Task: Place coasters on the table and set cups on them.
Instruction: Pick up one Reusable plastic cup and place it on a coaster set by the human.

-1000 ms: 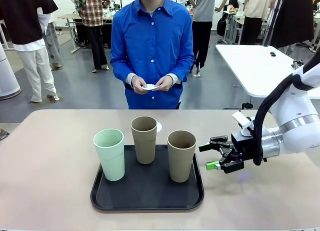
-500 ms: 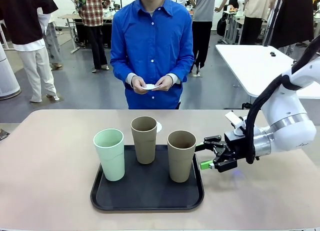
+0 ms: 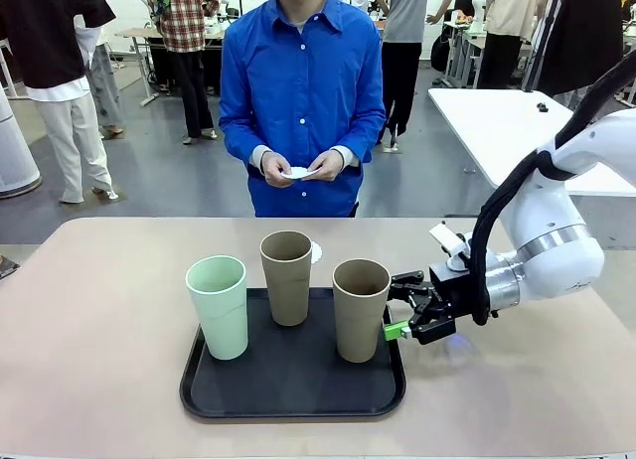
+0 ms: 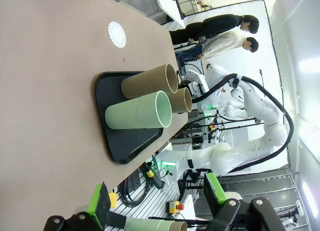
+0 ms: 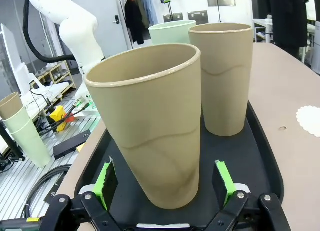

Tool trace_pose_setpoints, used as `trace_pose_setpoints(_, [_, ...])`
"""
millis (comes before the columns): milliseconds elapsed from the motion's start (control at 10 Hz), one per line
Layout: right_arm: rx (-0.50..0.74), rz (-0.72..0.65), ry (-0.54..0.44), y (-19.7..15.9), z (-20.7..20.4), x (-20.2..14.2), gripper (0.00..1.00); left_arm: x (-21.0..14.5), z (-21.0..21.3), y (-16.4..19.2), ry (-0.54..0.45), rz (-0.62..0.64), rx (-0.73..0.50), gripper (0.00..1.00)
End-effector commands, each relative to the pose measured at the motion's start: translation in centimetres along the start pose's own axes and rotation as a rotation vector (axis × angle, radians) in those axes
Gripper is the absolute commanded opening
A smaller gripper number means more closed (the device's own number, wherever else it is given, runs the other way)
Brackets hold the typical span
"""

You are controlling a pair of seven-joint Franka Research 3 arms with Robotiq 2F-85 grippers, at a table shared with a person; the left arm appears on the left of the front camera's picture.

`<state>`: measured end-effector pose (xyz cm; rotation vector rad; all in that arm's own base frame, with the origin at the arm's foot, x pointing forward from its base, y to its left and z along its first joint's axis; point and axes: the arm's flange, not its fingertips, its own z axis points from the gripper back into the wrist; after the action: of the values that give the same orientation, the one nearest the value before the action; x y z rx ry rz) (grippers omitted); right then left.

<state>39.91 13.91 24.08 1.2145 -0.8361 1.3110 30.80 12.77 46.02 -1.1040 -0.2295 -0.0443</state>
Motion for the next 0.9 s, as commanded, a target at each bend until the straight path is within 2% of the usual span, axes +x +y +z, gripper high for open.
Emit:
trace_pose_setpoints(0, [-0.018, -0.026, -0.002, -0.9, -1.4, -0.1, 1.0, 0.0, 0.2, 0.0, -0.009, -0.009, -0.012, 1.0])
trace_pose_setpoints(800, [0.055, 0.009, -0.011, -1.1, -5.7, 0.1, 1.0, 0.0, 0.2, 0.0, -0.009, -0.009, -0.012, 1.0])
